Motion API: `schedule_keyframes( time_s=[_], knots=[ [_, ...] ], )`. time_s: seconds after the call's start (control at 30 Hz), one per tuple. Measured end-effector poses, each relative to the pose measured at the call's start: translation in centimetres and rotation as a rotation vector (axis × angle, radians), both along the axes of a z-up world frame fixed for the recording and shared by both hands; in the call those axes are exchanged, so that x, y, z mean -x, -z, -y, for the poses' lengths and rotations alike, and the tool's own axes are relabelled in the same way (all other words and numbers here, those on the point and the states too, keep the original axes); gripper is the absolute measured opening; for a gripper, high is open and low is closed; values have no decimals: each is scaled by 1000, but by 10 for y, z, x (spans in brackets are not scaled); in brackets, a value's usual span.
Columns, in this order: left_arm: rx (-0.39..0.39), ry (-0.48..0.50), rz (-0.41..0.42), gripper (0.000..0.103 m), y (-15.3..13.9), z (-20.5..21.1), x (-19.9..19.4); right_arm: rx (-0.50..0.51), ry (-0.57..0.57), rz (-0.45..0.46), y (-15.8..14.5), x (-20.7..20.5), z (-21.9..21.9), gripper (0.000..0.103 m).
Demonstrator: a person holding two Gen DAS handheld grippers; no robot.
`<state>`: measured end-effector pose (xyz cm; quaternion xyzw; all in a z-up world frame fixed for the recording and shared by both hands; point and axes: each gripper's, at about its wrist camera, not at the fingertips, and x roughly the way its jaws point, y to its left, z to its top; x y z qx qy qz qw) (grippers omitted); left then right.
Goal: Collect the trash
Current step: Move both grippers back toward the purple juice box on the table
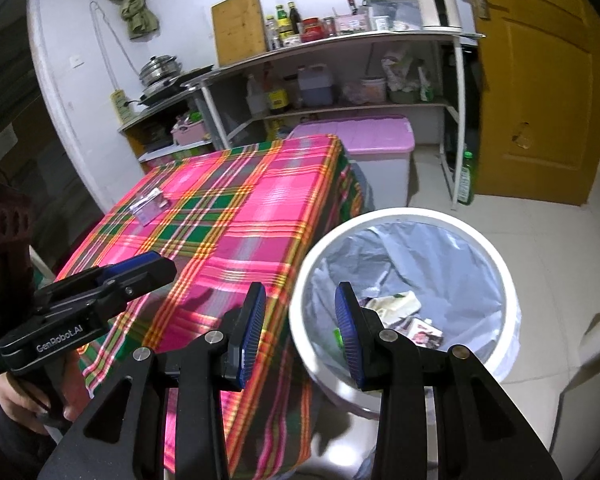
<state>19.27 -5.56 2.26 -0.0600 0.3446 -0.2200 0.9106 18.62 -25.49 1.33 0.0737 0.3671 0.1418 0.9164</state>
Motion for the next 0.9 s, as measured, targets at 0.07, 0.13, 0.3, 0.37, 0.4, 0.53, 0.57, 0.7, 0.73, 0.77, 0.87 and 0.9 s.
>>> schedule_keyframes(
  time_s=[0.07, 0.13, 0.3, 0.37, 0.4, 0.53, 0.57, 0.7, 0.73, 0.77, 0.87, 0.9],
  knots=[
    [-3, -20, -1, 35, 1, -8, 1, 6, -16, 1, -1, -1, -7, 37],
    [0, -37, -4, 35, 2, -17, 3, 11, -32, 4, -2, -2, -14, 37],
    [4, -81, 3, 35, -1, -36, 5, 24, -77, 19, -7, -4, -32, 37],
    [5, -99, 12, 35, -4, -45, 6, 30, -98, 27, -10, -6, -40, 37],
    [6, -105, 14, 35, -5, -49, 7, 34, -109, 30, -11, -7, -44, 37],
    [5, -138, 24, 35, -9, -63, 8, 44, -142, 41, -15, -11, -59, 37],
    [5, -147, 25, 35, -9, -67, 8, 45, -151, 44, -15, -13, -63, 37],
    [1, -177, 26, 35, -9, -83, 9, 47, -184, 48, -16, -18, -77, 37],
    [1, -185, 27, 35, -9, -86, 10, 48, -193, 48, -16, -19, -80, 37],
    [-1, -194, 27, 35, -8, -90, 10, 50, -203, 47, -15, -21, -84, 37],
    [-6, -218, 25, 35, -5, -100, 11, 56, -227, 45, -14, -25, -93, 39],
    [-7, -226, 23, 35, -4, -103, 11, 58, -234, 44, -12, -26, -95, 43]
  ],
)
